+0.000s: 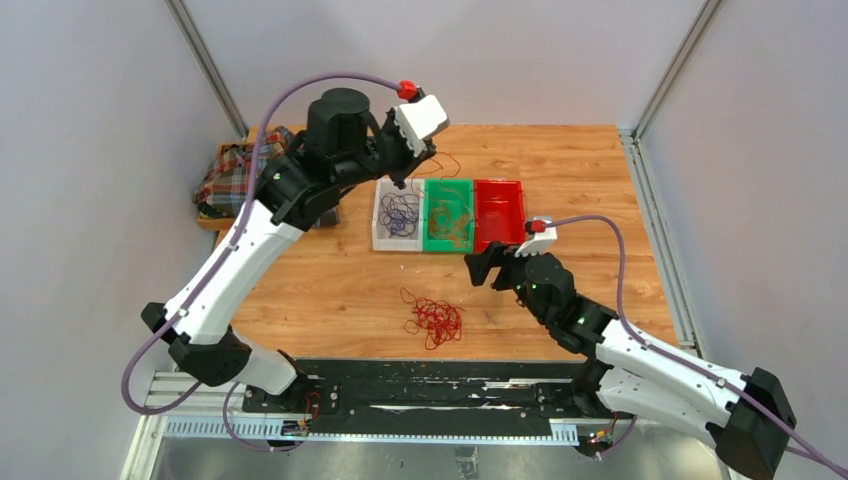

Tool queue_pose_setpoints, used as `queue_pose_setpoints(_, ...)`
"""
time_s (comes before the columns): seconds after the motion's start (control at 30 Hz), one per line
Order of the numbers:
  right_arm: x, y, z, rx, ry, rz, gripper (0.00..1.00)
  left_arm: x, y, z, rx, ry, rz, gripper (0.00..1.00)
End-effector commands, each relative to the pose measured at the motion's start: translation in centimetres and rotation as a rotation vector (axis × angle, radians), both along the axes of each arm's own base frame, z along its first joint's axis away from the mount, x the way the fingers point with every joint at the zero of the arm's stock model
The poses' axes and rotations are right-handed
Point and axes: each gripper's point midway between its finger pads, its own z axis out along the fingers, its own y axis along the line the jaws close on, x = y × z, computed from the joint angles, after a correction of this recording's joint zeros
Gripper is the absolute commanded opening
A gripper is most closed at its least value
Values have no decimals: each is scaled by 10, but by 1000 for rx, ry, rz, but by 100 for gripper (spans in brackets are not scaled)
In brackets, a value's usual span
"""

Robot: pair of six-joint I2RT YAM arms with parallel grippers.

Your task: Untangle the cables

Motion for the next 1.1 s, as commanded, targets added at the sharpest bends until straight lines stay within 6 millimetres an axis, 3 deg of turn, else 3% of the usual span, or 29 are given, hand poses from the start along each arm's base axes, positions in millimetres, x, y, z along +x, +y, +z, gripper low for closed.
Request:
queue_pose_setpoints(0.0, 17, -36, 13, -64, -8, -128, 84, 21, -13, -12, -32, 0, 39, 0)
queue_pose_setpoints(0.23, 28, -62, 18, -100, -16, -216, 81, 71, -41, -60, 24, 71, 121, 0)
queue_pose_setpoints(0.4, 29, -81, 11, -122, 16, -302, 82, 105, -45, -89, 83, 73, 224, 0)
queue_pose_setpoints(0.7, 27, -88, 7, -100, 30, -319, 79, 131, -62, -148, 156, 108, 231, 0)
queue_pose_setpoints(0.87, 26, -88, 9, -94, 32, -314, 77, 147, -62, -176, 192, 150, 263, 0)
queue_pose_setpoints(1.07, 23, -87, 11, -98, 32, -293, 76, 150, -59, -201, 211, 174, 288, 1)
